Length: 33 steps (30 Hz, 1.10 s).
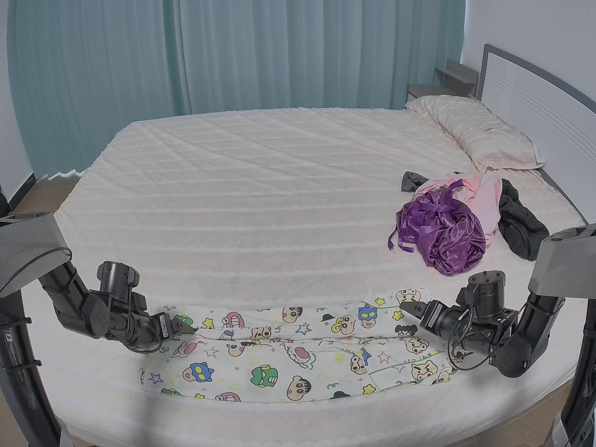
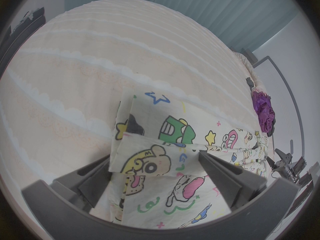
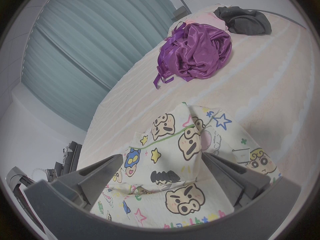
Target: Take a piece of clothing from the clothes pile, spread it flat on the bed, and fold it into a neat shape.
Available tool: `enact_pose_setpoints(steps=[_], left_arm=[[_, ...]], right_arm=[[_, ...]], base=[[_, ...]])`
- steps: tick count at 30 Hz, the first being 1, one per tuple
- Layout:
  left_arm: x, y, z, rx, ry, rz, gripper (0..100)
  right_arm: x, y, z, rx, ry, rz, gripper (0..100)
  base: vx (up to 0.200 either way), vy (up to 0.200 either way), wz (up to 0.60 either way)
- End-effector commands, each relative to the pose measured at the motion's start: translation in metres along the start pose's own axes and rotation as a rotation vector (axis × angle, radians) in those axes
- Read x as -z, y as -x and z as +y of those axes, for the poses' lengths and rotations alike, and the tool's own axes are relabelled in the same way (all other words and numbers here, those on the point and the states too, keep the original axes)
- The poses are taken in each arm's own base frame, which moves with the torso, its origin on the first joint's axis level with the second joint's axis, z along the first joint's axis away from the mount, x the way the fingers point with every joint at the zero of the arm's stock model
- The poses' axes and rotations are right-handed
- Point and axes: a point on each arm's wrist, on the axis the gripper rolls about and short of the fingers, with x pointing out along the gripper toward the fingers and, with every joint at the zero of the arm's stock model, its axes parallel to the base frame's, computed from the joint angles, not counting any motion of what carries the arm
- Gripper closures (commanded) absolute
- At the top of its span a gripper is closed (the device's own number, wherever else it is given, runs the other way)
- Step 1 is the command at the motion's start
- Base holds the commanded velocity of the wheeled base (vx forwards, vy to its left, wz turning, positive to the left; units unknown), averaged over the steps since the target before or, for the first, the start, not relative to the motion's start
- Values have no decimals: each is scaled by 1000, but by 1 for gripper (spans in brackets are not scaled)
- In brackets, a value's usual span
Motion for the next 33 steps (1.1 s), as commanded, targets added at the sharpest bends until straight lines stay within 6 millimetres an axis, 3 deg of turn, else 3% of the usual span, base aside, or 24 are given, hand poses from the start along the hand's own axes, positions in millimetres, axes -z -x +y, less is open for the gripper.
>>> enact_pose_setpoints(steps=[1,8,20,25,33], left_arm=[[3,-3,-2,5,-4,16,100],[3,2,-3,5,0,11,100],[-10,35,-4,8,13,-79,100],[-16,51,7,-14,40,-106,100],[-22,61,22,-44,56,-122,100]], right_arm=[[0,0,0,0,0,2,0],[-1,1,0,-2,0,-5,0],[-5,3,2,-5,-2,-22,0],[-8,6,3,-11,-5,-34,0],[-8,6,3,-12,-5,-33,0]], base=[[0,0,0],[0,0,0],[0,0,0],[0,0,0],[0,0,0]])
